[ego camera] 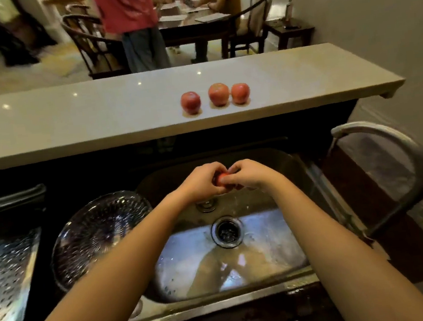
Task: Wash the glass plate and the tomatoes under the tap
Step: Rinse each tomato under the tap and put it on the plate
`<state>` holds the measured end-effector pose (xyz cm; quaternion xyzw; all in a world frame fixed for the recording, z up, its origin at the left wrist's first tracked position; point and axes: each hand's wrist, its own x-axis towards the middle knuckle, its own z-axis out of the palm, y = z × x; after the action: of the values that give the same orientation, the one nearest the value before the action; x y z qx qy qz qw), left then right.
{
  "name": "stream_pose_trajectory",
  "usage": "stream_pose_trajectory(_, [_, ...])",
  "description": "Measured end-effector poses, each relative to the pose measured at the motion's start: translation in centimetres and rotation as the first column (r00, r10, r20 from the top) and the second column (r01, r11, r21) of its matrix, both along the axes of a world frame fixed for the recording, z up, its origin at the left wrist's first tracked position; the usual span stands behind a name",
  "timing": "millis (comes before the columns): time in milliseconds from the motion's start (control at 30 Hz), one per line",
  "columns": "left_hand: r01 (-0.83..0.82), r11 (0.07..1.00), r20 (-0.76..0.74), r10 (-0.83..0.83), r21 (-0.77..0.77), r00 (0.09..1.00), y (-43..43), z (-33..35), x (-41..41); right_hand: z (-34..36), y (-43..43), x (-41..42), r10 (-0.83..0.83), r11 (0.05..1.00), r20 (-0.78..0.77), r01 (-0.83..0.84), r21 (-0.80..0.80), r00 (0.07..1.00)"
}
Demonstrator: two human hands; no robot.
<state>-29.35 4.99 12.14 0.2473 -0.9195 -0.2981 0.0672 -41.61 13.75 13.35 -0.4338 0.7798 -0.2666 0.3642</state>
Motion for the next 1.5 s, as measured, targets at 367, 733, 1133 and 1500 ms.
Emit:
stream_pose_trajectory(367, [-0.418,0.908,0.017,0.418,0.028,0.909,-5.0,-3.3,14.9,-5.5,-9.1,13.2,0.208,0.971,0.018,-0.204,-0.123,0.978])
stream_pose_trajectory(733, [-0.52,0.827,0.048,0.522,0.213,0.851,-6.9,-7.4,22.6,-10.4,-12.7,21.0,0.276,0.953,0.051,-0.266,-0.147,0.96])
stream_pose_trajectory(1133, [-0.578,0.78,0.101,0.572,0.24,0.814,-8.5,-8.9,23.0,-10.2,-13.3,20.3,0.4,0.906,-0.178,-0.417,-0.07,0.899])
stream_pose_trajectory(1500, [-0.474,0.871,0.401,0.392,0.13,0.828,-10.2,-6.4,21.4,2.2,-7.4,8.2,-0.271,0.84,-0.435,-0.01,-0.543,0.859])
